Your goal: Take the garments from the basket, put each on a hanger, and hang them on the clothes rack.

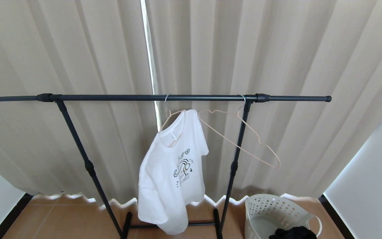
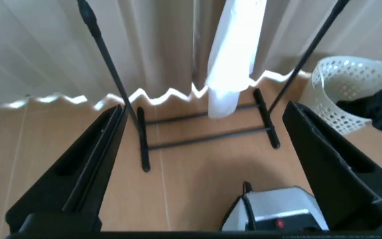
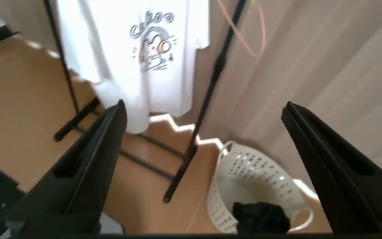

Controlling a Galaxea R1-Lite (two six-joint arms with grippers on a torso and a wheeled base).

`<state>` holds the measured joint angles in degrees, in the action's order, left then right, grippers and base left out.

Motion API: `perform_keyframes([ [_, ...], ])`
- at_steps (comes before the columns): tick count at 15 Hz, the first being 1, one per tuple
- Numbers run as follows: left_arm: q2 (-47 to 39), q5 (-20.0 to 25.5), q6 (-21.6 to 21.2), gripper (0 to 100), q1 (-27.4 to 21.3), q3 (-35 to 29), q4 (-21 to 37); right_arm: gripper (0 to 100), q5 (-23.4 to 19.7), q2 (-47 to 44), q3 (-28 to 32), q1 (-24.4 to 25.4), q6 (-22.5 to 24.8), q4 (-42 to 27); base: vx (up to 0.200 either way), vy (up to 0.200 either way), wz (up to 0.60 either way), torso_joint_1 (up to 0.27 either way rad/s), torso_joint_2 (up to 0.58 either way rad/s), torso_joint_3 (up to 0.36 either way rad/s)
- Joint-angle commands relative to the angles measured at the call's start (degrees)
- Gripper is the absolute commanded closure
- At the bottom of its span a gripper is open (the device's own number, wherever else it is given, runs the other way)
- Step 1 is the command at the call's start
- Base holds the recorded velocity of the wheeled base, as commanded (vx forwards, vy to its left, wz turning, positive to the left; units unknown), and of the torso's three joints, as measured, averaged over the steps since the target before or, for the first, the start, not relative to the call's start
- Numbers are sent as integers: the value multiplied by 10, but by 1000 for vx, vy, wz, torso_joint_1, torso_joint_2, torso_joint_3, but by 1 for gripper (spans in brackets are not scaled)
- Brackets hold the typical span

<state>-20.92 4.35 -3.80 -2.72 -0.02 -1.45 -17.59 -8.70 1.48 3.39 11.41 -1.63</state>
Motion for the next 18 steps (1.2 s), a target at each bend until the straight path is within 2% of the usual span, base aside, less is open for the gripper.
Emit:
perform_keyframes([
  [1, 129, 4, -1, 0, -36, 0, 0, 0, 17, 87, -2, -35, 4, 0, 0, 0, 0, 0, 0, 0],
  [2, 156, 4, -6, 0, -50, 0, -4, 0, 48, 87, -2, -35, 2, 0, 0, 0, 0, 0, 0, 0],
  [6, 154, 4, -2, 0, -50, 0, -4, 0, 64, 87, -2, -35, -34, 1, 0, 0, 0, 0, 0, 0],
  [8, 154, 4, -1, 0, -50, 0, -4, 0, 56, 87, -9, -35, -78, 0, 0, 0, 0, 0, 0, 0],
  [12, 153, 0, 6, 0, -50, 0, -3, 0, 54, 87, -9, -35, -80, 0, 0, 0, 0, 0, 0, 0],
  [13, 152, -10, 5, 0, -50, 0, -3, 0, 55, 87, -9, -35, -80, 0, 0, 0, 0, 0, 0, 0],
  [15, 152, -63, 0, 0, -49, 0, -2, 0, 55, 87, -9, -35, -81, 0, 0, 0, 0, 0, 0, 0],
  [18, 152, -65, 5, 0, -20, 0, -2, 0, 56, 87, -9, -35, -86, 0, 0, 0, 0, 0, 0, 0],
])
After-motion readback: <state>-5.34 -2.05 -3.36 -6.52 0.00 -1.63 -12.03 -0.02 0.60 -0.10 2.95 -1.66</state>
